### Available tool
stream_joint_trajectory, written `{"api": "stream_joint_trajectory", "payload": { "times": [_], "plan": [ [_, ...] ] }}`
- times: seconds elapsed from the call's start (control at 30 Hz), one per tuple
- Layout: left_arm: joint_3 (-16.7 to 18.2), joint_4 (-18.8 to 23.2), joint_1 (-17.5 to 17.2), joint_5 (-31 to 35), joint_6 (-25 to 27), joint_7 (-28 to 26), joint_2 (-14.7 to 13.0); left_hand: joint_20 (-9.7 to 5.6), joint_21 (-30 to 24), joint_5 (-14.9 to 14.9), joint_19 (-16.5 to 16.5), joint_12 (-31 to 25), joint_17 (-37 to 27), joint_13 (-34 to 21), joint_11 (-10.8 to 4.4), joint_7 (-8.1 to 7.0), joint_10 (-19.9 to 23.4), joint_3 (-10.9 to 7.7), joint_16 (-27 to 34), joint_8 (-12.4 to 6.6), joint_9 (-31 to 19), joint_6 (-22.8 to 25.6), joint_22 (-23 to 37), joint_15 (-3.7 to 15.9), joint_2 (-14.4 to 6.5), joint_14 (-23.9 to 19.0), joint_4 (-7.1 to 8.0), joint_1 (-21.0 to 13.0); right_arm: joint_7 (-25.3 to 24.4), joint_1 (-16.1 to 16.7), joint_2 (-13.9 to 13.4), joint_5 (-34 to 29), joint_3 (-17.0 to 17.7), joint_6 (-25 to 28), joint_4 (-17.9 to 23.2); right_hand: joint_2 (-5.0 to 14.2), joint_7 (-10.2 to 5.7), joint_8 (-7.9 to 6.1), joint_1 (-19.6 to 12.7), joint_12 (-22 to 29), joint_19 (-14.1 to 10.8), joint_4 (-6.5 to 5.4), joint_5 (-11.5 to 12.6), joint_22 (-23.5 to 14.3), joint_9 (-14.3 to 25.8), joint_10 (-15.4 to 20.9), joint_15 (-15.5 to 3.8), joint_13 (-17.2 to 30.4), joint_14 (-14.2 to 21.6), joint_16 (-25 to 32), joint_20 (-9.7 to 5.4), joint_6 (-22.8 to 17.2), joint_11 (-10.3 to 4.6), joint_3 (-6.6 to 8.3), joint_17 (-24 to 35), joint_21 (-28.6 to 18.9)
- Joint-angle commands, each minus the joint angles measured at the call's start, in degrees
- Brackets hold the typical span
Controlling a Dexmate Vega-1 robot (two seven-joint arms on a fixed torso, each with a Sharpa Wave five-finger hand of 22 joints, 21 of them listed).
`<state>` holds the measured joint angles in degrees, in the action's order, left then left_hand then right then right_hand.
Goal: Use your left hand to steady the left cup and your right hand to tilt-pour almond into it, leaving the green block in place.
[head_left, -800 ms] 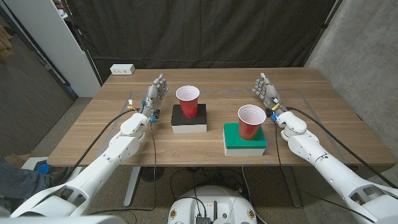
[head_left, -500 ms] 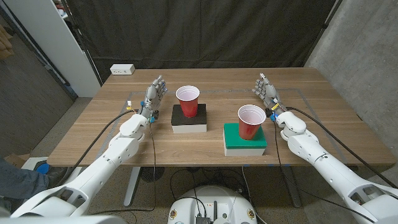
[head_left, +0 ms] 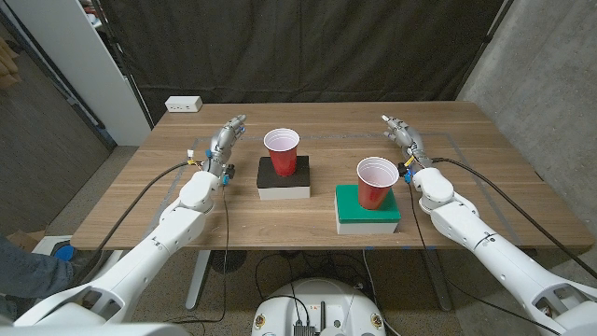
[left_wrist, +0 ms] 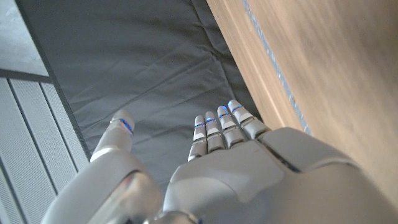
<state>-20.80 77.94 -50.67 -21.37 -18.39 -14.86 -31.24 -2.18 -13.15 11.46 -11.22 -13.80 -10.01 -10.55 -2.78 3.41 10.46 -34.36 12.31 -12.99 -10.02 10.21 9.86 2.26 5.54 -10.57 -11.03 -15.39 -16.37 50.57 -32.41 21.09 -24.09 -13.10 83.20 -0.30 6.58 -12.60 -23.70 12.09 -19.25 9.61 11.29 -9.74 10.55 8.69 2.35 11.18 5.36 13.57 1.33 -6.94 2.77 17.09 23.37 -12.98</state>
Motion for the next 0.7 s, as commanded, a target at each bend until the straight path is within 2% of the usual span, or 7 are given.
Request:
{"api": "stream_joint_trajectory", "payload": {
  "times": [0.03, 0.1, 0.3, 0.47, 0.7],
  "plan": [
    [-2.89, 7.68, -0.52, 23.50, 10.02, -17.08, -5.33, -3.20, -0.02, 0.52, -1.03, -0.12, -0.11, -0.10, -0.49, -1.00, 1.13, -0.75, -0.08, -0.50, -0.25, 1.23, 0.09, 1.68, 0.43, -1.22, -0.04, -2.25, -14.33, 0.28, -4.28, -24.64, -3.49, 10.29, 6.67, -0.34, -0.43, -0.54, -1.78, -0.01, -0.54, 0.75, 0.04, -0.18, 0.32, 0.24, -0.53, 0.03, 0.21, 0.00, -0.27, -0.86, -0.26, 0.41, -0.09, 0.03],
    [-3.49, 7.62, 0.05, 24.82, 11.01, -16.78, -5.87, -3.29, 0.03, 0.56, -1.25, -0.11, -0.11, -0.10, -0.88, -1.21, 1.41, -0.84, -0.19, -0.52, -0.26, 1.46, 0.09, 1.70, 0.62, -1.31, -0.04, -2.88, -13.95, -0.12, -4.75, -25.89, -3.96, 10.60, 6.58, -0.49, -0.38, -0.59, -2.10, -0.03, -0.67, 0.79, 0.08, -0.17, 0.36, 0.24, -0.59, 0.04, 0.17, -0.05, -0.32, -0.99, -0.38, 0.46, -0.14, 0.05],
    [-5.00, 7.98, 0.89, 27.94, 13.42, -16.78, -6.69, -3.46, 0.44, 0.58, -1.10, 0.41, -0.11, -0.11, -0.56, -1.35, 0.86, -0.91, -0.69, -0.23, -0.29, 1.15, 0.09, 1.81, 1.36, -0.86, -0.02, -4.36, -11.28, -1.34, -6.53, -28.57, -5.26, 11.63, 6.73, -1.34, 0.07, -0.01, -2.55, -0.25, -0.95, 0.67, 0.15, -0.16, 0.44, -0.11, -0.55, 0.05, -0.07, -0.24, -0.43, 0.33, -0.29, 0.27, -0.29, 0.17],
    [-6.31, 7.95, 1.85, 31.10, 15.21, -18.04, -6.82, -3.46, 0.78, 0.53, -0.88, 0.84, -0.12, -0.12, -0.63, -1.51, 0.37, -0.78, -1.01, 0.23, -0.30, 0.33, 0.11, 1.70, 2.15, -0.56, 0.04, -5.43, -12.19, -1.14, -6.67, -30.93, -5.86, 13.47, 7.11, -1.77, 0.24, 0.07, -2.68, -0.23, -1.13, 0.49, 0.19, -0.16, 0.47, 0.05, -0.47, 0.06, 0.09, -0.22, -0.41, 0.39, 0.03, 0.13, -0.38, 0.25],
    [-7.89, 3.91, 3.65, 31.42, 12.36, -18.12, -5.56, -3.37, 1.01, 0.49, -0.71, 0.98, -0.14, -0.13, -0.73, -1.46, 0.38, -0.66, -1.14, 0.30, -0.31, 0.36, 0.13, 1.62, 2.64, -0.48, 0.11, -6.12, -10.29, -2.89, -7.56, -33.95, -7.49, 15.42, 6.94, -2.03, 0.31, 0.07, -2.83, -0.22, -1.18, 0.22, 0.24, -0.17, 0.51, 0.21, -0.38, 0.09, 0.28, -0.20, -0.38, 0.18, -0.09, 0.03, -0.47, 0.41]
  ]
}}
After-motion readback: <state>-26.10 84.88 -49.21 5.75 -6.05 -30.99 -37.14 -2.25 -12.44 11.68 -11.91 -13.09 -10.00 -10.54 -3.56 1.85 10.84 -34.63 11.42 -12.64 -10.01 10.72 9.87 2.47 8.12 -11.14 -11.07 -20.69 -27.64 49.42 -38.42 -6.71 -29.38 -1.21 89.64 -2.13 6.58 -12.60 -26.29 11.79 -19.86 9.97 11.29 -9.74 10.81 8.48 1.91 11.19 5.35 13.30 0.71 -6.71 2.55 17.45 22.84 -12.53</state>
